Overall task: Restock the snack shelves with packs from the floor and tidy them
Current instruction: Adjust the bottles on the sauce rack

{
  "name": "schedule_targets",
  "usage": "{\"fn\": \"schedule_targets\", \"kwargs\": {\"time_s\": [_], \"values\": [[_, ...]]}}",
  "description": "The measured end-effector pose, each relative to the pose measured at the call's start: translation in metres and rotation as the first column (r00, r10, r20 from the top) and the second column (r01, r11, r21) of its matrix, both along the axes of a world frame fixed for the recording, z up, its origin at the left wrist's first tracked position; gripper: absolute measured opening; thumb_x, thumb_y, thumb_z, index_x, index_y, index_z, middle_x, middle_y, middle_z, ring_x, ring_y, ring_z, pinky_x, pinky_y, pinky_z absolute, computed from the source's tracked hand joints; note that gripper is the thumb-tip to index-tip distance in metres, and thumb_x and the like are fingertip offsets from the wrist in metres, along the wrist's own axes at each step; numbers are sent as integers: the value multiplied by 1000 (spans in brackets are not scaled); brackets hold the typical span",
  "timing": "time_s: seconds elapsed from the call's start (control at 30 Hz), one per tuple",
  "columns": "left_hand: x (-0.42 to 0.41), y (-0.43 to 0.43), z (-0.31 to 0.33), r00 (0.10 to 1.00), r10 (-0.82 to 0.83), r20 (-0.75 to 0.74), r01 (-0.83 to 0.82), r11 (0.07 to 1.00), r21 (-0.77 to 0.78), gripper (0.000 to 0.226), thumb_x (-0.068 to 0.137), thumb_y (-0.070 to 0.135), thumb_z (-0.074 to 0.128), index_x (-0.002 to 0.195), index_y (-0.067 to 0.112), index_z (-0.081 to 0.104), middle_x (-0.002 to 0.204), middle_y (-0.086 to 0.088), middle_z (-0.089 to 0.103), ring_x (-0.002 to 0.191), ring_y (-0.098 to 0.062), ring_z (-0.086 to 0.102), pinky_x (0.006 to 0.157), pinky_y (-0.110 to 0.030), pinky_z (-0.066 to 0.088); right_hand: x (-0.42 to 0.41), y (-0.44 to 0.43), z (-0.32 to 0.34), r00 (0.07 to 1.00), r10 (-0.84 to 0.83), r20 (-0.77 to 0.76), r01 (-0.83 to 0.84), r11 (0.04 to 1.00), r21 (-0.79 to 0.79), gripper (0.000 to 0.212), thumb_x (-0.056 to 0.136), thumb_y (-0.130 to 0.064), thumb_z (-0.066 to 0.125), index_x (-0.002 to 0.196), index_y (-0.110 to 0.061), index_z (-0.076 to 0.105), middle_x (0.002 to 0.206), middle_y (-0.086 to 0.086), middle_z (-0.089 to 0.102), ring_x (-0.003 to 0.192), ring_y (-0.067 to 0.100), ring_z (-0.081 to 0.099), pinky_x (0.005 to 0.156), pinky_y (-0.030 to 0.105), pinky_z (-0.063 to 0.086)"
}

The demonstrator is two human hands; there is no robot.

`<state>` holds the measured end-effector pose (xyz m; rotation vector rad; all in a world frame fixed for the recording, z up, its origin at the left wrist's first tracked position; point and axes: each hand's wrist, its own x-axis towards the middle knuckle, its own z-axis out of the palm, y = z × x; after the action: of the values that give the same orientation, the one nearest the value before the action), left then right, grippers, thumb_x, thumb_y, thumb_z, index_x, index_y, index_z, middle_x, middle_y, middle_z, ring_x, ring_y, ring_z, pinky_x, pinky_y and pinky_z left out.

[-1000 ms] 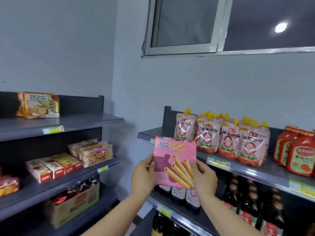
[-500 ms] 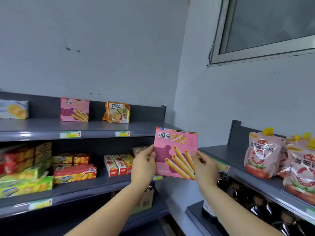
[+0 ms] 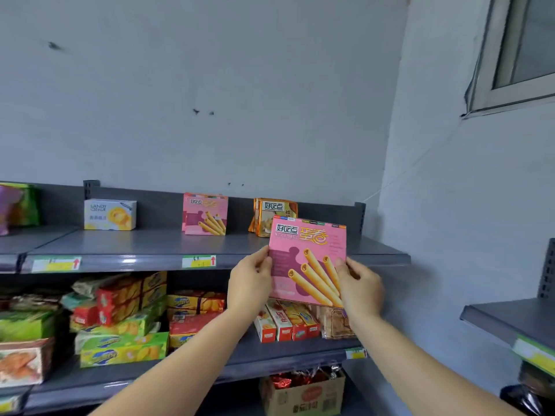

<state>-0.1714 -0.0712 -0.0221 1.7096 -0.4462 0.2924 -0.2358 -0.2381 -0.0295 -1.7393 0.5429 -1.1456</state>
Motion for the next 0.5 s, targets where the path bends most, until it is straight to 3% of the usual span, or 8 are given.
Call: {"fn": "schedule_targets", "kwargs": {"time_s": [0.17,0.3,0.43,0.5], "values": [[55,12,9,999,30,24,-31,999,24,38,101,30,44,138,25,51,123,4,63,95,-6,56,65,-18,49,57,9,9,999,37,-4,-37,998,-44,34,93,-41,57,119,-22,68,114,-5,69,101,12,60,84,31,48],[92,16,12,999,44,18,-44,999,9,38,101,29,43,138,24,50,124,3,62,94,-5,53,67,-20,51,103,8,12,998,60,-21,-60,997,-39,36,92,-44,57,120,-23,67,116,-5,69,107,16,62,88,37,53],[133,12,14,997,82,16,-82,997,-2,37,101,27,44,137,23,52,126,3,61,94,-3,51,62,-12,43,150,3,14,996,90,-19,-91,994,-56,39,91,-45,57,121,-22,67,117,-4,69,107,16,62,88,36,53],[154,11,16,993,116,20,-116,993,-6,37,101,27,45,136,23,53,129,2,60,97,-6,51,67,-16,44,174,0,17,994,108,-25,-110,992,-66,38,92,-44,57,121,-22,66,117,-3,68,108,16,61,88,35,52]]}}
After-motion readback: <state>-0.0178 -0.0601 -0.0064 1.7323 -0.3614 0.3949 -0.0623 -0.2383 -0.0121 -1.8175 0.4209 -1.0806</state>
